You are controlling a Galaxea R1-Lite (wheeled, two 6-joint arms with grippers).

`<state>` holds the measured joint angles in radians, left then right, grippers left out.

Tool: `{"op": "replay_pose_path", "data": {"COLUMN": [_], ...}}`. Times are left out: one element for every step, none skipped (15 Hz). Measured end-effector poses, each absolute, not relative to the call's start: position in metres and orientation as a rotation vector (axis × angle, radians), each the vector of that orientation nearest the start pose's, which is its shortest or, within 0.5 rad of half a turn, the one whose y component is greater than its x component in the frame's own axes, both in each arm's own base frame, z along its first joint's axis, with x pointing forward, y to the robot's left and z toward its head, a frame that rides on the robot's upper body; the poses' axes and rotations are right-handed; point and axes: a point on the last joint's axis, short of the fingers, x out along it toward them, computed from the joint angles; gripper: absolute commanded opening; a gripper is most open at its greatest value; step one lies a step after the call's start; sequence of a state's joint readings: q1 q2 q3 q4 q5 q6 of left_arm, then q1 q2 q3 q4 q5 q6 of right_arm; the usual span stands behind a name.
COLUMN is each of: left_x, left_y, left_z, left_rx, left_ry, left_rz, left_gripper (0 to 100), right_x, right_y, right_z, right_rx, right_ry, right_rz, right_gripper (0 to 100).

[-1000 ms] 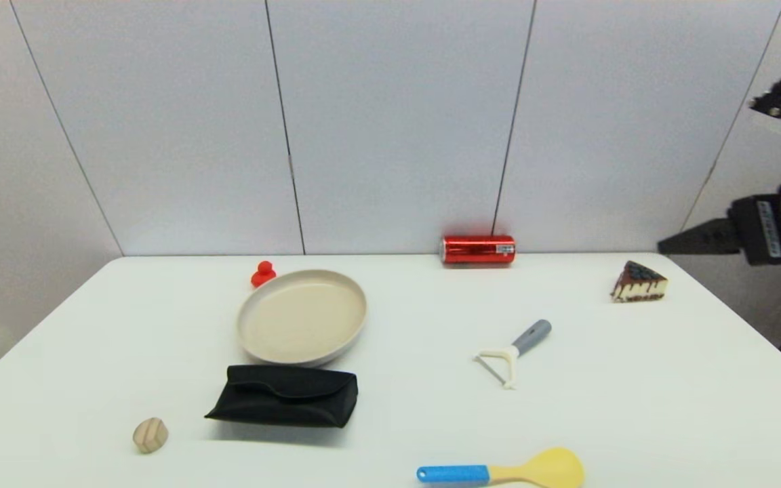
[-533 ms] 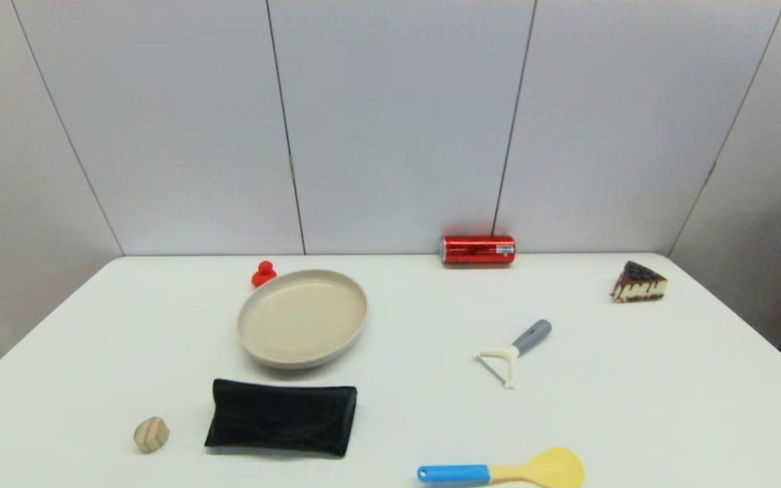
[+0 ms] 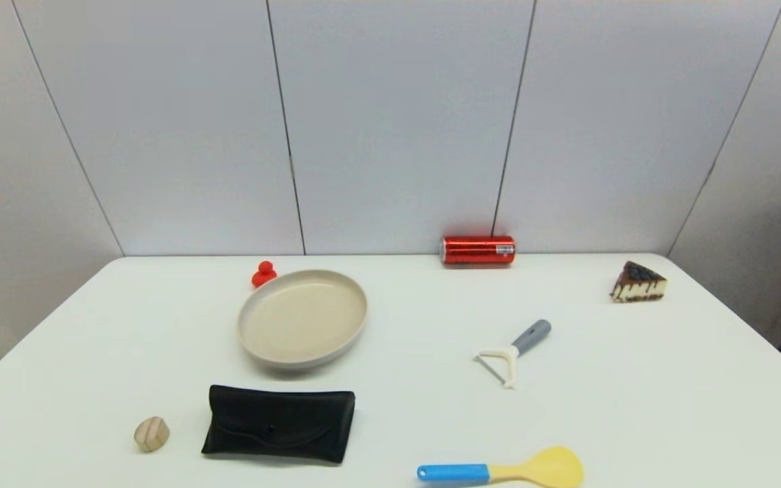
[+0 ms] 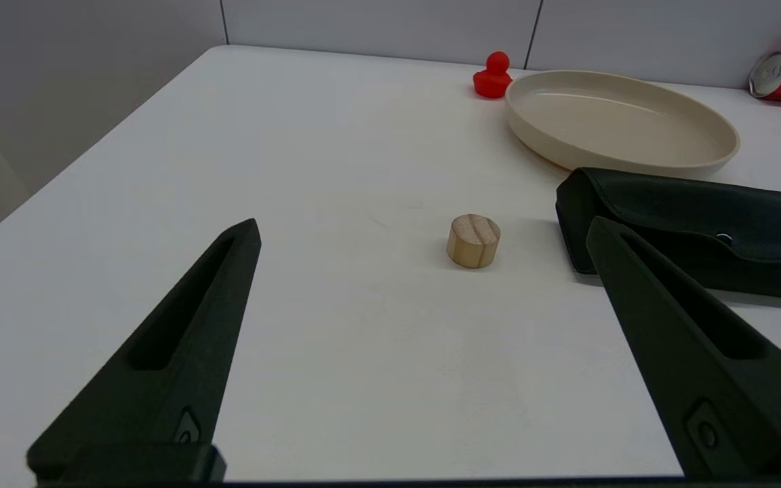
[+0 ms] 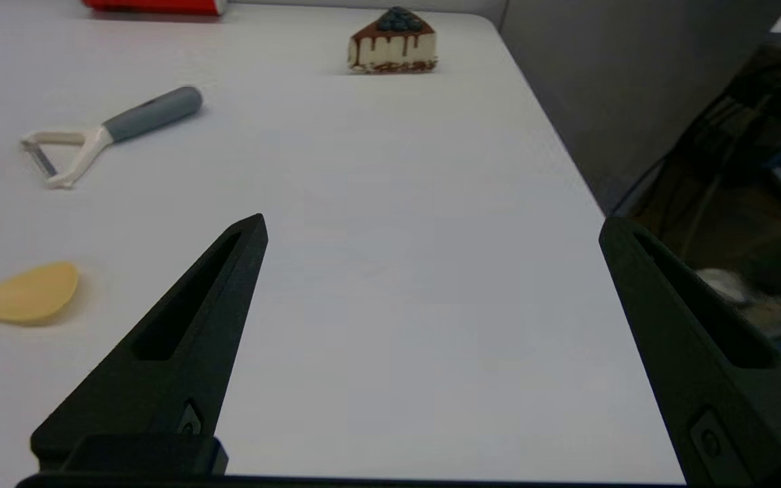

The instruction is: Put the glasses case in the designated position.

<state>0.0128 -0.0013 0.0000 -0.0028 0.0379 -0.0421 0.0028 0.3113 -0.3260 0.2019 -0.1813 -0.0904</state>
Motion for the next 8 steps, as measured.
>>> {"op": "replay_pose_path", "data": {"left_x": [-0.023, -0.023, -0.023, -0.023, -0.023, -0.023, -0.023, -0.023], "left_y": [0.001, 0.001, 0.001, 0.001, 0.001, 0.001, 0.001, 0.001], "left_z": [0.076, 0.076, 0.076, 0.076, 0.076, 0.076, 0.076, 0.076], "left_rx": [-0.042, -0.042, -0.042, -0.042, -0.042, -0.042, -0.042, -0.042], "left_ry": [-0.005, -0.005, -0.006, -0.005, -0.006, -0.006, -0.006, -0.005], "left_rz": [0.051, 0.051, 0.051, 0.051, 0.051, 0.051, 0.051, 0.051], "left_gripper": [100, 100, 100, 100, 100, 100, 100, 100], "right_x": [-0.013, -0.013, -0.014, -0.015, -0.015, -0.015, -0.016, -0.017], "right_y": [-0.004, -0.004, -0.003, -0.003, -0.003, -0.003, -0.003, -0.002], "right_z": [0.139, 0.129, 0.121, 0.113, 0.105, 0.098, 0.094, 0.091], "right_rx": [-0.105, -0.101, -0.098, -0.096, -0.095, -0.094, -0.092, -0.089], "right_ry": [0.171, 0.140, 0.113, 0.111, 0.121, 0.129, 0.124, 0.114], "right_rz": [-0.161, -0.155, -0.153, -0.154, -0.154, -0.153, -0.144, -0.114], "right_gripper": [100, 100, 100, 100, 100, 100, 100, 100]}}
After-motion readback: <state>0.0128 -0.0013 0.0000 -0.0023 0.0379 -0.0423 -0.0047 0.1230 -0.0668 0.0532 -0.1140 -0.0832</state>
